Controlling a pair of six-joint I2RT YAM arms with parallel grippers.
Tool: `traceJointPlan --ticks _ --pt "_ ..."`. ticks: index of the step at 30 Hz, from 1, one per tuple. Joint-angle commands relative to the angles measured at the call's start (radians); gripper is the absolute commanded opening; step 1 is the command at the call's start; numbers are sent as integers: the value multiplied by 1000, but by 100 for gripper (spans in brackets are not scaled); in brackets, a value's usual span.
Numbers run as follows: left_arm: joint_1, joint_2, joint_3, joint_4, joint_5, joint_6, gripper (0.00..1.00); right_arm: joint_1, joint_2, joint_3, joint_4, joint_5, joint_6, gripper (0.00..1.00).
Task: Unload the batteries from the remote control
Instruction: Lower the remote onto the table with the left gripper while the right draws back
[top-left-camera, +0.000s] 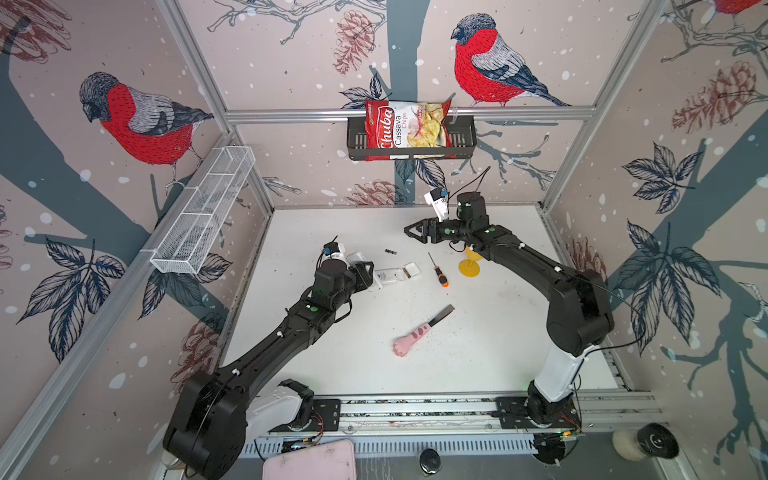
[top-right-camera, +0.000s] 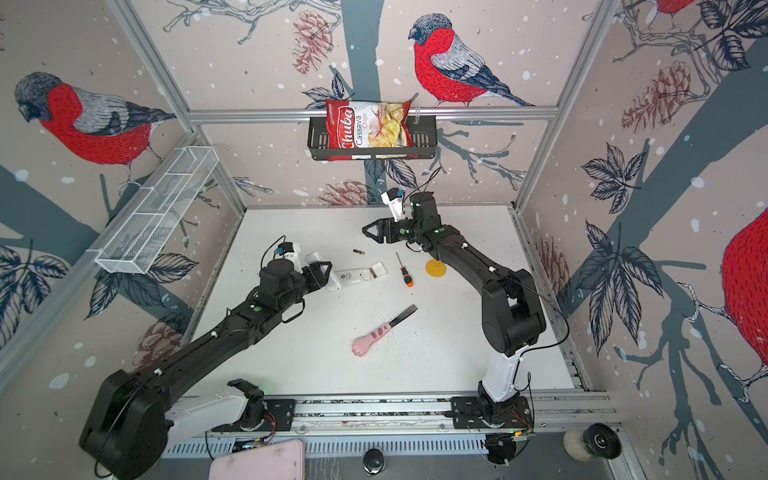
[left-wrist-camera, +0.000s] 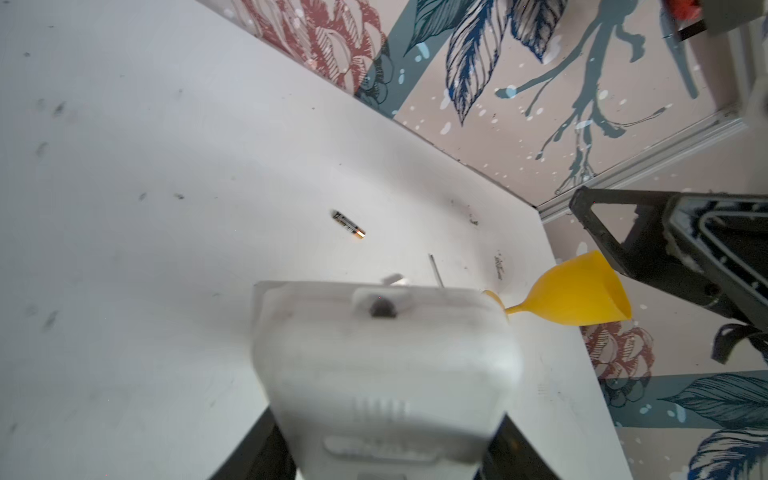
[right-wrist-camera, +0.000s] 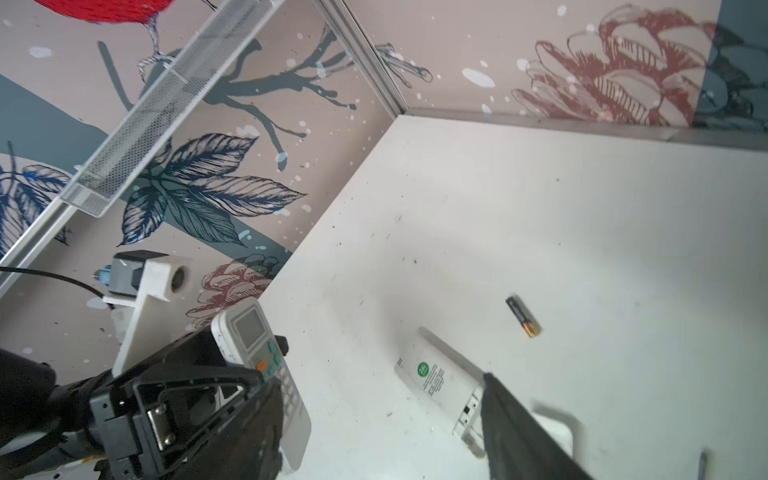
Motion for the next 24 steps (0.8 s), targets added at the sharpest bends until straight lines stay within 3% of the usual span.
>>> traceJointPlan --ticks 1,7,13,17,24 --pt "0 -34 -12 -154 -79 15 50 26 -23 -41 11 67 -16 74" --pt "13 38 20 -290 -87 34 50 55 -33 -73 3 83 -29 74" --pt "27 193 133 -405 -105 34 50 63 -24 -60 -24 83 -39 74" --pt "48 320 222 -473 -59 62 50 63 -12 -54 -36 85 -41 74" --pt "70 425 265 -478 -22 97 50 65 -2 -31 -69 103 -59 75"
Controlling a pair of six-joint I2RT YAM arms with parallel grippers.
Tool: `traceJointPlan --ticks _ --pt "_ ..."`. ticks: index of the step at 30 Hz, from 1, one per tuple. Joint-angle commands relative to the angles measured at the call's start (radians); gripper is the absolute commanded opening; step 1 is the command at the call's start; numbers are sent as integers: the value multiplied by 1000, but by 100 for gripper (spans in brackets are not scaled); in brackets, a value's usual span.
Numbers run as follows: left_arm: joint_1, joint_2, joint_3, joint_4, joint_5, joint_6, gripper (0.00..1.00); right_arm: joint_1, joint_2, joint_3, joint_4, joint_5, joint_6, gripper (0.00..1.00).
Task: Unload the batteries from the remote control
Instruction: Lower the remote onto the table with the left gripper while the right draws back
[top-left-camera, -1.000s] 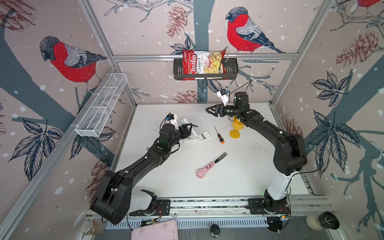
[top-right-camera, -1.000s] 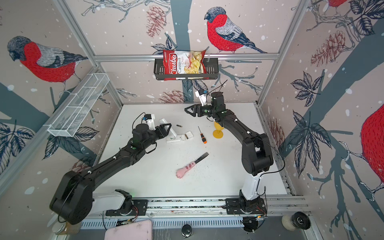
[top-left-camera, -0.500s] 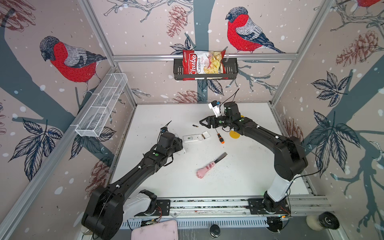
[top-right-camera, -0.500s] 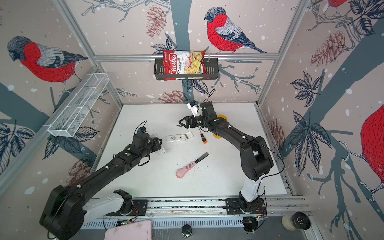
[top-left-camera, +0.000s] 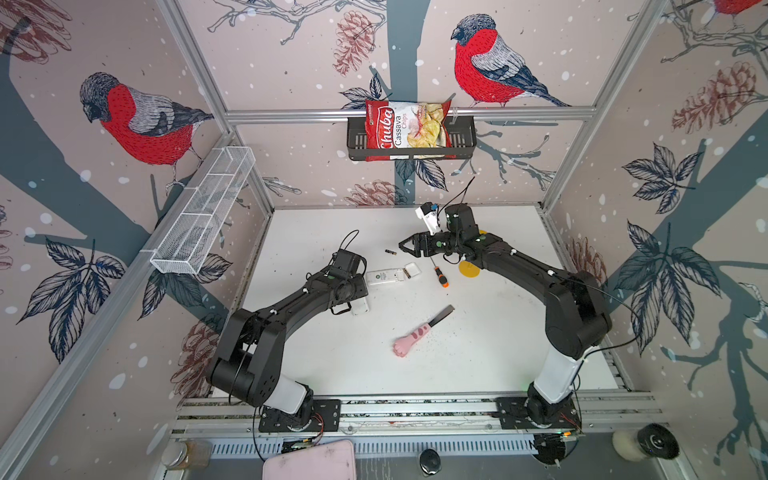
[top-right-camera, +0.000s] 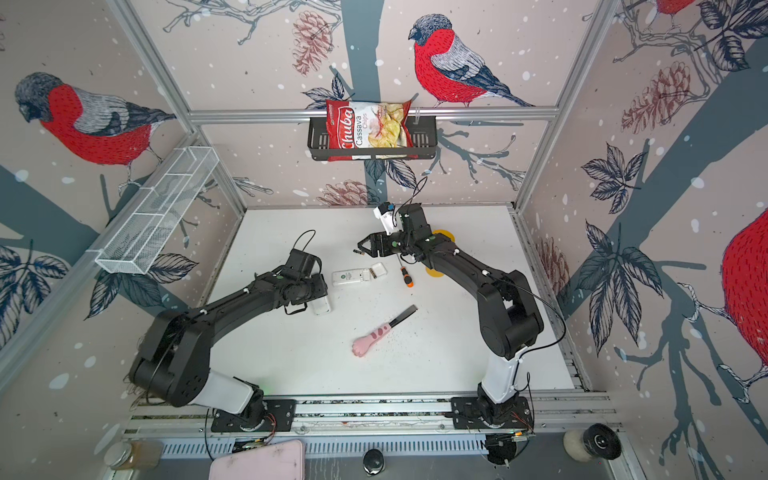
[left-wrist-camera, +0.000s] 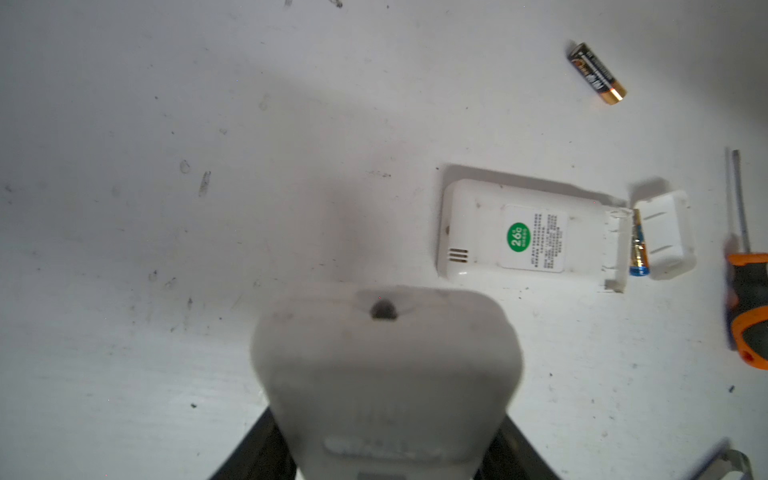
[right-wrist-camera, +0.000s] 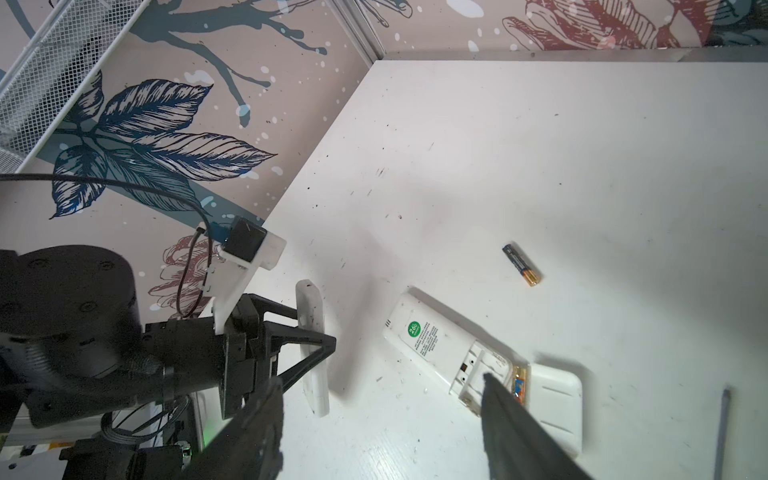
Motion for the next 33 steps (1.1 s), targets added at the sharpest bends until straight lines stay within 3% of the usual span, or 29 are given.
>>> traceJointPlan --ticks 1,20,28,33 --pt "11 32 21 -35 22 38 51 0 -3 6 -10 16 -20 74" --pt "35 105 47 -11 83 75 69 0 9 19 -34 25 -32 75" --pt "36 -20 -63 37 59 42 74 0 0 16 -41 37 -38 75" --pt "36 -98 -175 120 105 13 76 2 -15 14 -46 50 -41 75"
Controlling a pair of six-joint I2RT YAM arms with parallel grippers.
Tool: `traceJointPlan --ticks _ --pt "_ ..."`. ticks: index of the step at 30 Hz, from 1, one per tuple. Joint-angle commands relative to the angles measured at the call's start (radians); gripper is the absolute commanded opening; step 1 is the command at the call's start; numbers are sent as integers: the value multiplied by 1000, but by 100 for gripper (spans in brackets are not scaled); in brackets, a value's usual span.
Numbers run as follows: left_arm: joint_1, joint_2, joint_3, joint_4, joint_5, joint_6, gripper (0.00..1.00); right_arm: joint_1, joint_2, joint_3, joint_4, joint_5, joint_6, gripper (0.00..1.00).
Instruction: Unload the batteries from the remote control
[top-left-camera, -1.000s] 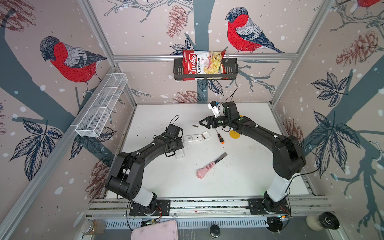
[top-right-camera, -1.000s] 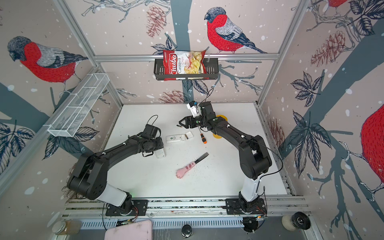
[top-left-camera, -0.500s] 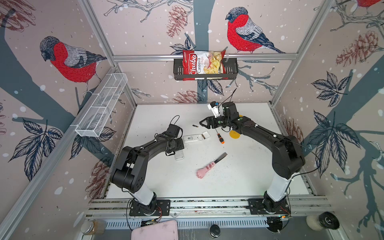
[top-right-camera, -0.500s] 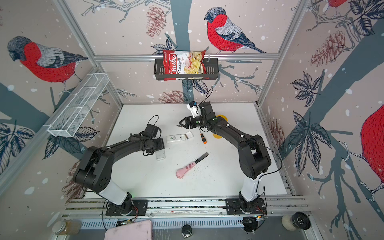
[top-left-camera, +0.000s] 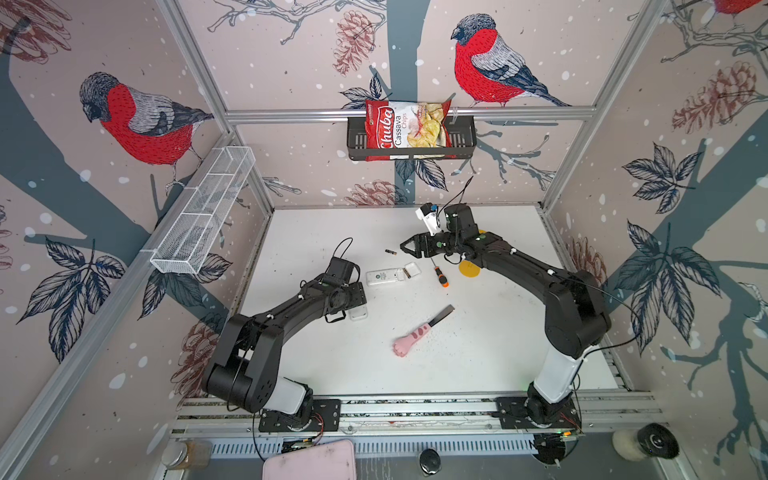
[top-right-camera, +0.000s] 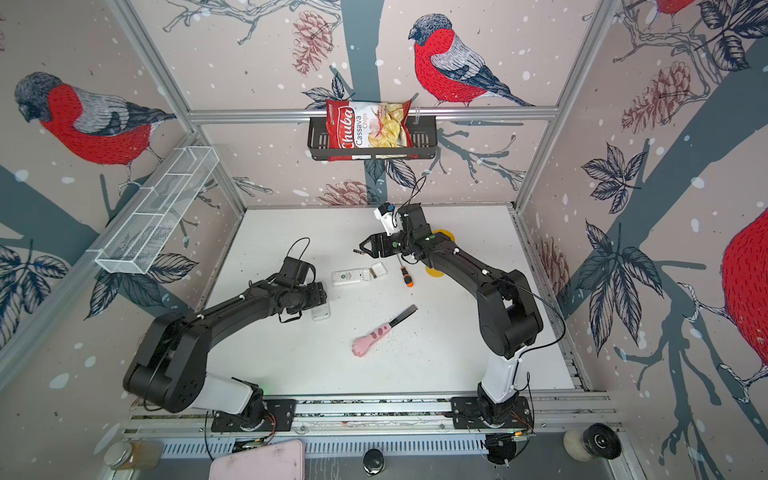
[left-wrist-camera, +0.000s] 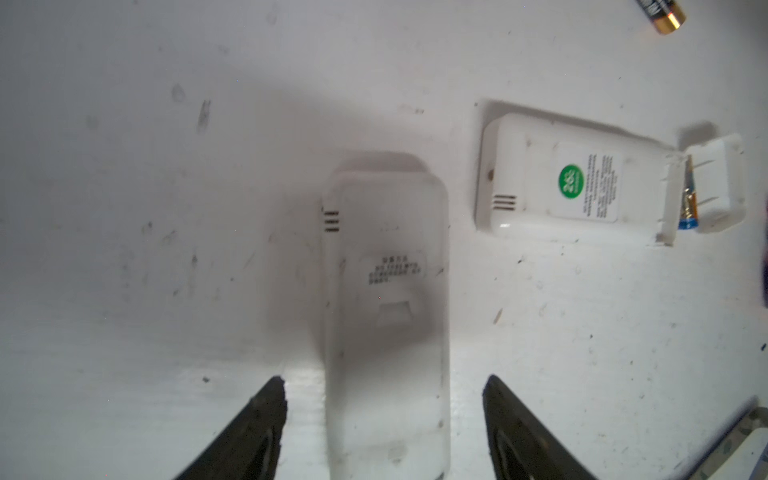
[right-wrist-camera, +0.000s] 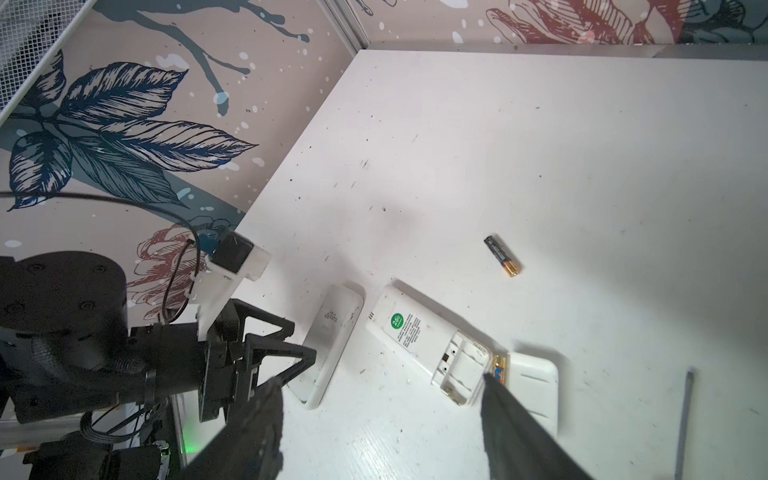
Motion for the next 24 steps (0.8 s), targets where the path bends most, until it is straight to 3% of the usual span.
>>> traceJointPlan --ticks 1,4,15,24 --pt "3 -32 -53 92 62 -16 77 3 -19 3 -1 15 -11 75" --pt "-8 -38 -91 155 117 -31 77 4 -30 -2 4 26 -10 75" --pt "-106 -60 -222 421 137 -102 78 33 -84 -33 5 96 -5 75" --pt "-176 51 -181 579 143 -99 77 56 -147 -103 11 171 -6 75"
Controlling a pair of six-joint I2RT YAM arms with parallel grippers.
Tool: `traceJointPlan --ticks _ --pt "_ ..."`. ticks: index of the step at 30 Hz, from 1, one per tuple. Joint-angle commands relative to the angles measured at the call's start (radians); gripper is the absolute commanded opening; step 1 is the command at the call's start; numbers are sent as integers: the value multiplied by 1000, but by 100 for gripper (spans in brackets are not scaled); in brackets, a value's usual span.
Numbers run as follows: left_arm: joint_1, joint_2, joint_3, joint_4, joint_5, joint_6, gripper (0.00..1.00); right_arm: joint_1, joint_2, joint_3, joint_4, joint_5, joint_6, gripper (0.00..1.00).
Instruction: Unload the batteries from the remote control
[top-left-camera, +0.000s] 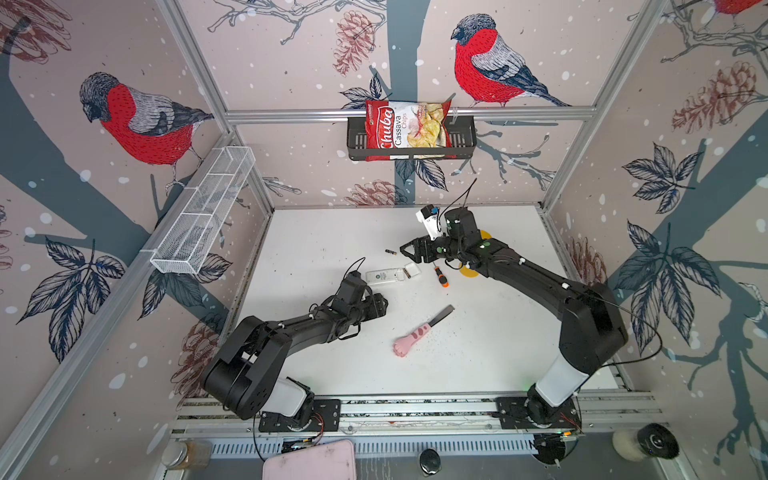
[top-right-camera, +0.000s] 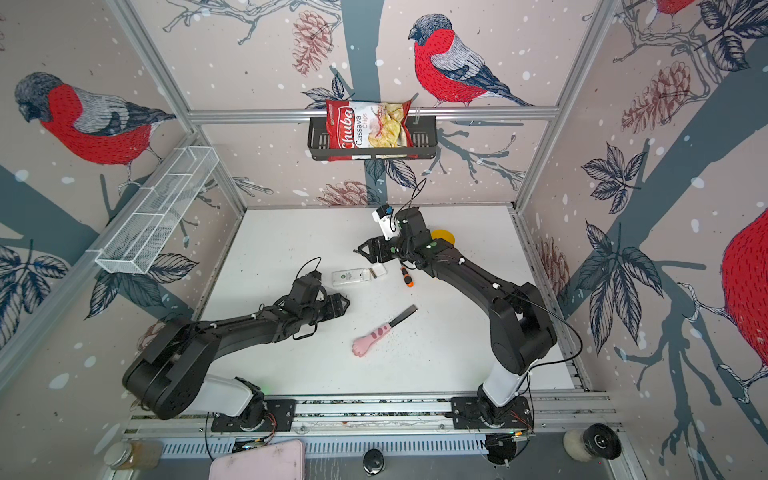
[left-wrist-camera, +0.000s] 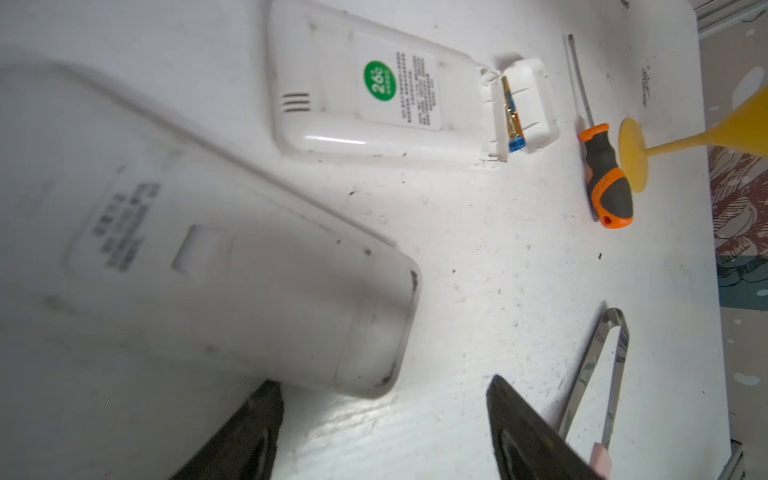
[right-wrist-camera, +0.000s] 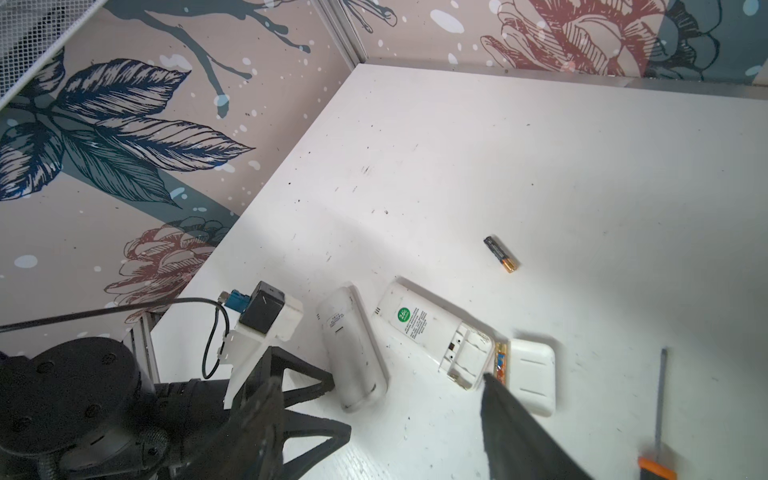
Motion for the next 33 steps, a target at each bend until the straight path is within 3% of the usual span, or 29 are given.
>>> traceJointPlan --ticks 1,5,9,17,20,22,23,25,29,33 --pt "-6 47 35 93 13 7 77 2 -33 -24 15 53 -4 75" --pt "-10 79 81 83 40 42 77 1 -84 -73 28 87 -3 75" --pt "-12 -4 90 59 56 120 78 -12 -168 -174 98 119 22 77" --pt "-13 -109 266 -178 5 455 89 -110 -332 -478 377 57 169 80" --pt "-11 -108 338 -238 68 639 93 -137 -379 -587 486 55 228 83" --pt "-11 -111 363 -262 44 748 98 -140 -402 -637 544 80 256 100" --pt "-12 -113 372 -275 24 792 98 -141 -407 -649 560 87 263 99" --pt "-11 -117 373 -291 -60 838 98 -141 -420 -685 600 106 286 99" --pt "-6 -126 339 -291 -83 994 98 -129 -459 -744 640 204 319 100" --pt "17 -153 264 -219 -28 1060 97 -133 -511 -800 693 273 352 99"
